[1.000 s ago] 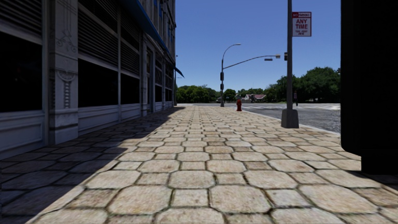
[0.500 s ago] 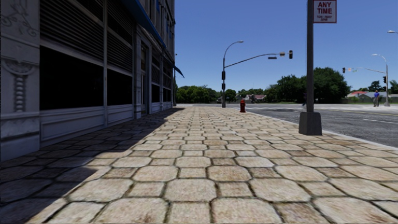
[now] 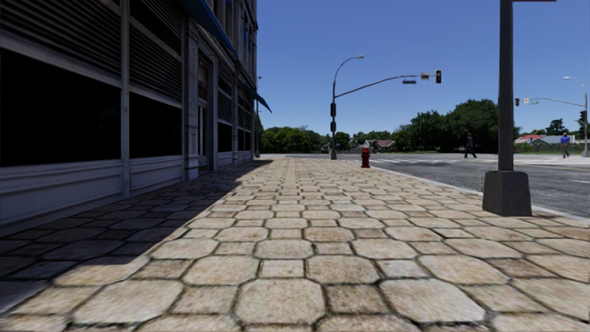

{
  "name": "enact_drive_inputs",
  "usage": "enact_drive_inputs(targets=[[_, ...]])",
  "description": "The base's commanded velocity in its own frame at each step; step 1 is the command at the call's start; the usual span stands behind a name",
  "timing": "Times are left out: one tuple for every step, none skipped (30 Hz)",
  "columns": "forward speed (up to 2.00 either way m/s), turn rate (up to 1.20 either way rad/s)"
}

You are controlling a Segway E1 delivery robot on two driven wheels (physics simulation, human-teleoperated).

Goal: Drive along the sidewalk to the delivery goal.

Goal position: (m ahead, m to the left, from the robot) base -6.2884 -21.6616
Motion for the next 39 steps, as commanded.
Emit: enact_drive_inputs(targets=[[2.00,0.00],[2.00,0.00],[2.00,0.00],[2.00,0.00],[2.00,0.00],[2.00,0.00],[2.00,0.00],[2.00,0.00],[2.00,0.00],[2.00,0.00],[2.00,0.00],[2.00,0.00],[2.00,0.00],[2.00,0.00],[2.00,0.00],[2.00,0.00],[2.00,0.00],[2.00,0.00],[2.00,0.00],[2.00,0.00],[2.00,0.00],[2.00,0.00],[2.00,0.00],[2.00,0.00],[2.00,0.00],[2.00,0.00],[2.00,0.00],[2.00,0.00],[2.00,0.00],[2.00,0.00],[2.00,0.00],[2.00,0.00],[2.00,0.00],[2.00,0.00],[2.00,0.00],[2.00,0.00],[2.00,0.00],[2.00,0.00],[2.00,0.00]])
